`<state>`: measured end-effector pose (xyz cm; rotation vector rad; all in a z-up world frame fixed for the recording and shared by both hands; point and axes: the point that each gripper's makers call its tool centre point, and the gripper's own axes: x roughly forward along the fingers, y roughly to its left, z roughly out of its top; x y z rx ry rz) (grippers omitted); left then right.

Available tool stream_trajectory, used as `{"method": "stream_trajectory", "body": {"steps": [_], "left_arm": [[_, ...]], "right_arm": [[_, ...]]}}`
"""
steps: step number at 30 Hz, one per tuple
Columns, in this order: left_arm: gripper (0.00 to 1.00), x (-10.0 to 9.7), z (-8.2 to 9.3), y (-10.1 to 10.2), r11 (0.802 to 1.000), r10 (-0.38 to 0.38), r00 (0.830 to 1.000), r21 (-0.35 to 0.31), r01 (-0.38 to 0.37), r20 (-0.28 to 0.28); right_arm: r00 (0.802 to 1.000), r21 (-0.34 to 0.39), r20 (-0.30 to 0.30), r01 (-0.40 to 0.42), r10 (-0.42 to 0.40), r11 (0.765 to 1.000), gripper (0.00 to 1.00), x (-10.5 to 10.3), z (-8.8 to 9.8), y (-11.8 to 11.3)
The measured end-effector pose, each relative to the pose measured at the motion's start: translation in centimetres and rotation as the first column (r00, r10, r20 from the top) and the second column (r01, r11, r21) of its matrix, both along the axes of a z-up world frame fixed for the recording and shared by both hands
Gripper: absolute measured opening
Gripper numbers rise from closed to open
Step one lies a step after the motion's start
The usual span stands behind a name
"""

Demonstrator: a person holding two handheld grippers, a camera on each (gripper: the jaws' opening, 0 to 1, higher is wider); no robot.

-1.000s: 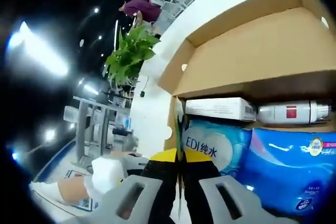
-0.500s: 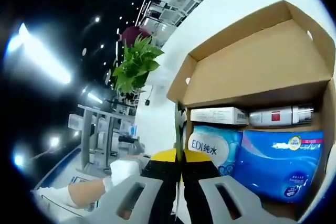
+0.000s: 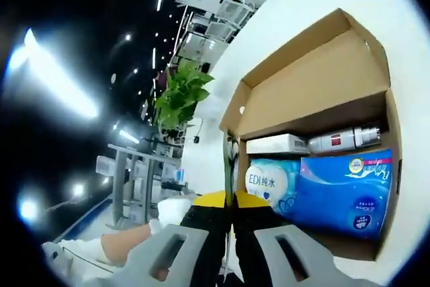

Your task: Operate the shoe box by opening the lid, removing the specified soft item, and placing it in the target area until the item is outside and the box remains undamaged.

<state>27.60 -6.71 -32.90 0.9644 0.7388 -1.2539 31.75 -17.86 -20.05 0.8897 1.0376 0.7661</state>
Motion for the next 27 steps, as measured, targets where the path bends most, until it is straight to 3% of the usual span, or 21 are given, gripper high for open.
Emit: {"method": "stream_trajectory", "body": {"steps": [7,12,18,27], "left_arm": [[0.02,0.0,0.0,0.0,1.000,-0.012,1.000,0.008,0.013,-0.014],[0.02,0.0,-0.1,0.0,1.000,-0.010,1.000,0.008,0.010,-0.015],[0.02,0.0,-0.1,0.1,1.000,-0.011,1.000,0.006,0.011,-0.009],[0.02,0.0,-0.1,0.1,1.000,-0.007,1.000,0.005,0.008,-0.011]], "right_arm": [[1.000,0.010,0.011,0.003,-0.003,1.000,0.00,-0.5,1.0,-0.9],[1.000,0.009,0.008,0.016,-0.016,1.000,0.00,-0.6,1.3,-2.9],[1.000,0.004,0.021,0.021,-0.021,1.000,0.00,-0.9,3.2,-6.0],[0.998,0.016,0.053,0.015,-0.016,1.000,0.00,-1.6,5.4,-7.5]]}}
